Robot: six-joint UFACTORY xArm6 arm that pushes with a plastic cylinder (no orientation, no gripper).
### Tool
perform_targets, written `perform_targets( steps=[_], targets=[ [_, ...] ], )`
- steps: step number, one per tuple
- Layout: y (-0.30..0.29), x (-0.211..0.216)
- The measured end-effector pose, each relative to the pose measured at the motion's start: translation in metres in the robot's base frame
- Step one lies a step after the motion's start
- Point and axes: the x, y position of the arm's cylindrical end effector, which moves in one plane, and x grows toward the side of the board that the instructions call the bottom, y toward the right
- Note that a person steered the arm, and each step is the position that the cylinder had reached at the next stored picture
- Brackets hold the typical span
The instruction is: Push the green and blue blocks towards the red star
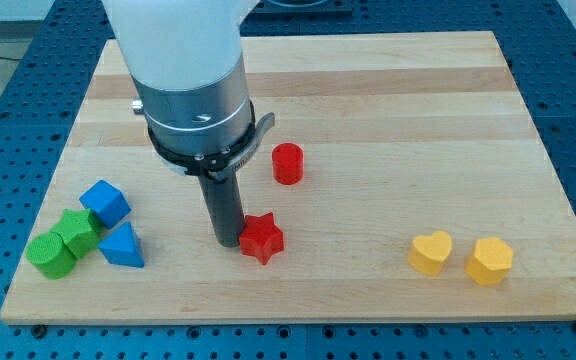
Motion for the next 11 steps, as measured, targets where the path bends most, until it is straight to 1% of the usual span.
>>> perform_targets(
  steps=[1,2,3,4,5,6,7,8,9,10,11],
  targets=[
    [-0.01,-0.048],
    [-0.08,-0.084],
    [-0.166,-0.087],
    [-0.225,-0.064],
    [-0.176,-0.048],
    [-0.095,-0.048],
    [-0.066,-0.048],
    [-0.155,-0.068],
    [-0.198,-0.044],
    [-0.214,-0.025],
    [-0.178,-0.009]
  ],
)
